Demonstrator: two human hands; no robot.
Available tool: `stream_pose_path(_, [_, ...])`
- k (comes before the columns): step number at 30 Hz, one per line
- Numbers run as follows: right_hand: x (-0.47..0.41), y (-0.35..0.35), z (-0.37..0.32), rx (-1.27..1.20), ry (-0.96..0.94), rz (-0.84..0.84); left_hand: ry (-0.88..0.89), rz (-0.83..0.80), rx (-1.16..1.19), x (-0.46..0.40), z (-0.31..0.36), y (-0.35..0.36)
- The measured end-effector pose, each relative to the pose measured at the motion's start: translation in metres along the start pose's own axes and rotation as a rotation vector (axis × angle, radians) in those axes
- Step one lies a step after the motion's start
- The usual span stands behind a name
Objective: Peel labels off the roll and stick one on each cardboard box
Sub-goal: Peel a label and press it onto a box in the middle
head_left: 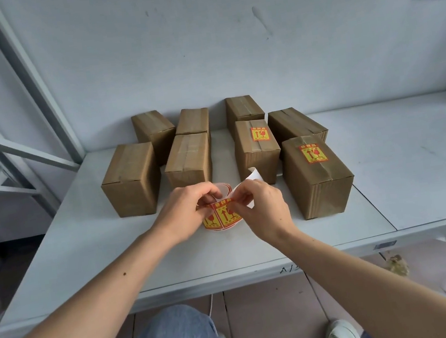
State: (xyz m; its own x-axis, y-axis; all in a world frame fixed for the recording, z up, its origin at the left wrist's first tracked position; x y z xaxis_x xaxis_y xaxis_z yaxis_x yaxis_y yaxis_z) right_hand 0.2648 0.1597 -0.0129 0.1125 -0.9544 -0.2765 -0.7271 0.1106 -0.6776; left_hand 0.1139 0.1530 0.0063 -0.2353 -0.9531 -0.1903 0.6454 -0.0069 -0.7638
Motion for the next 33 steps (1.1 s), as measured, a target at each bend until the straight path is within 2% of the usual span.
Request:
stream_pose_path(10, [0.002, 0.005, 0.007, -0.064, -0.025, -0.121, -0.008, 0.027, -0.013, 0.0, -0.004, -0.003])
stream_pose_path(13, [0.002, -0.004, 0.008, -0.102, -0.002, -0.144, -0.02, 0.029, -0.08, 0.002, -0.009, -0.004])
stream_pose_path(17, [-0.006, -0.032, 0.0, -0.172, 0.015, -0.083, 0.062, -0.01, -0.309, 0.008, 0.003, -0.001])
stream_pose_path(20, [-0.029, -0.046, -0.009, -0.246, 0.063, -0.022, 0.109, -0.046, -0.305, 0.011, 0.012, 0.001])
stream_pose_path(23, [-0.057, -0.05, -0.022, -0.345, 0.12, -0.025, 0.023, -0.015, -0.193, 0.006, 0.003, -0.013])
stream_pose_path(26, [-0.085, -0.045, -0.036, -0.351, 0.156, -0.036, -0.029, 0.135, -0.085, 0.0, -0.002, -0.042])
stream_pose_path(29, [-0.114, -0.03, -0.046, -0.344, 0.227, -0.055, -0.151, 0.258, -0.115, -0.011, -0.019, -0.068])
stream_pose_path(33, [-0.143, 0.001, -0.045, -0.35, 0.322, -0.121, -0.313, 0.165, -0.212, -0.035, -0.044, -0.071])
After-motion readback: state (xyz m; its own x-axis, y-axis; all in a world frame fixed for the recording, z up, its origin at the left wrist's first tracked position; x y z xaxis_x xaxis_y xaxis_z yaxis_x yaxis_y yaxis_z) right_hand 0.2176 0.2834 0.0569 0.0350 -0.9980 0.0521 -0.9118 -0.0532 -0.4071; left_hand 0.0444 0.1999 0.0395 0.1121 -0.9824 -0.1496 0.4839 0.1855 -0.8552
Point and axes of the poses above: each hand's wrist, its own x-axis away from the middle knuckle, its own y-axis out of the palm, z = x × y, the point moved 7 cm from there along -x, towards the middle knuckle
